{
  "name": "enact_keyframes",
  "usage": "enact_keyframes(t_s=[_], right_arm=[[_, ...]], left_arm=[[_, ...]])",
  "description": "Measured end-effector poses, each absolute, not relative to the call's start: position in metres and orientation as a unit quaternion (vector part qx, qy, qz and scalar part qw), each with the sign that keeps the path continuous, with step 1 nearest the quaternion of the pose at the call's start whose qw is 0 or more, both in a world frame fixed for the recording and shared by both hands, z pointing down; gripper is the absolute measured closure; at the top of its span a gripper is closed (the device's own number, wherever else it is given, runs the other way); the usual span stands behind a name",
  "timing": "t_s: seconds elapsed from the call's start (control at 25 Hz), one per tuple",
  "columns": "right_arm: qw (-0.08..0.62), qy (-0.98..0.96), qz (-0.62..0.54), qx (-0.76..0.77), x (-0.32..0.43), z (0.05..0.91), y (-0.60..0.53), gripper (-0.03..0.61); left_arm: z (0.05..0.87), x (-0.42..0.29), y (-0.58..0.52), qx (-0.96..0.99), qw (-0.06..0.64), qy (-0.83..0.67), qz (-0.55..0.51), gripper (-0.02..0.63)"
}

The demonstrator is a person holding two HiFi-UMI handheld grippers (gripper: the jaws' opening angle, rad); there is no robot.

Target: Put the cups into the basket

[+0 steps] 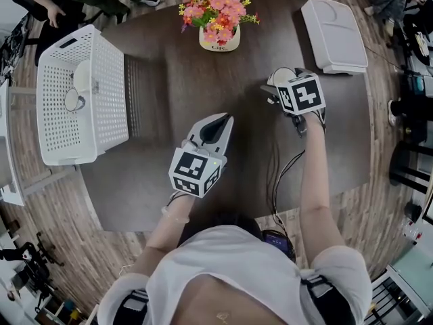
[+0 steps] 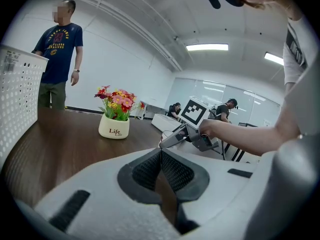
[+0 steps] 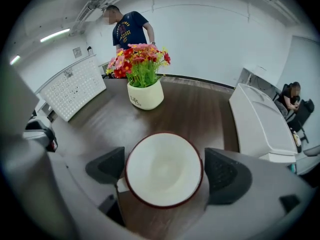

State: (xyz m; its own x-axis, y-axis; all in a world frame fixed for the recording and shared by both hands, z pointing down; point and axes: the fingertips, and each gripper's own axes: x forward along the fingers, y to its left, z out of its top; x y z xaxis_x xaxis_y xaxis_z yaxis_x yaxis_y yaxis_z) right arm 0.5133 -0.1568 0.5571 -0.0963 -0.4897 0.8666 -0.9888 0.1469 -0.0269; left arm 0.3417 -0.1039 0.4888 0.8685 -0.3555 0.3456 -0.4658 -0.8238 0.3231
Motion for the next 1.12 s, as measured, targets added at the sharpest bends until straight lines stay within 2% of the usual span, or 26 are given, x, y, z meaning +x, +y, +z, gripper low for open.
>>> enact_keyframes(t_s=[0.24, 0.48, 0.56, 1.12], right_arm=[[0.392, -0.635, 0.348, 0.568, 0.519, 0.567, -0.157, 0.092], [0.382, -0.622, 0.381, 0.568, 0.518, 0.577, -0.157, 0.1], [0.372, -0.627, 0.376, 0.572, 0.519, 0.576, -0.158, 0.137], [0.391, -0.639, 0.348, 0.564, 0.514, 0.575, -0.158, 0.141]], left_arm=[[0.491, 0.337, -0.104, 0.944, 0.202, -0.222, 0.141, 0.603], [0.492, 0.334, -0.103, 0.943, 0.2, -0.224, 0.144, 0.603], [0.491, 0.333, -0.103, 0.943, 0.2, -0.225, 0.144, 0.603], [0.484, 0.327, -0.101, 0.943, 0.193, -0.229, 0.142, 0.603]])
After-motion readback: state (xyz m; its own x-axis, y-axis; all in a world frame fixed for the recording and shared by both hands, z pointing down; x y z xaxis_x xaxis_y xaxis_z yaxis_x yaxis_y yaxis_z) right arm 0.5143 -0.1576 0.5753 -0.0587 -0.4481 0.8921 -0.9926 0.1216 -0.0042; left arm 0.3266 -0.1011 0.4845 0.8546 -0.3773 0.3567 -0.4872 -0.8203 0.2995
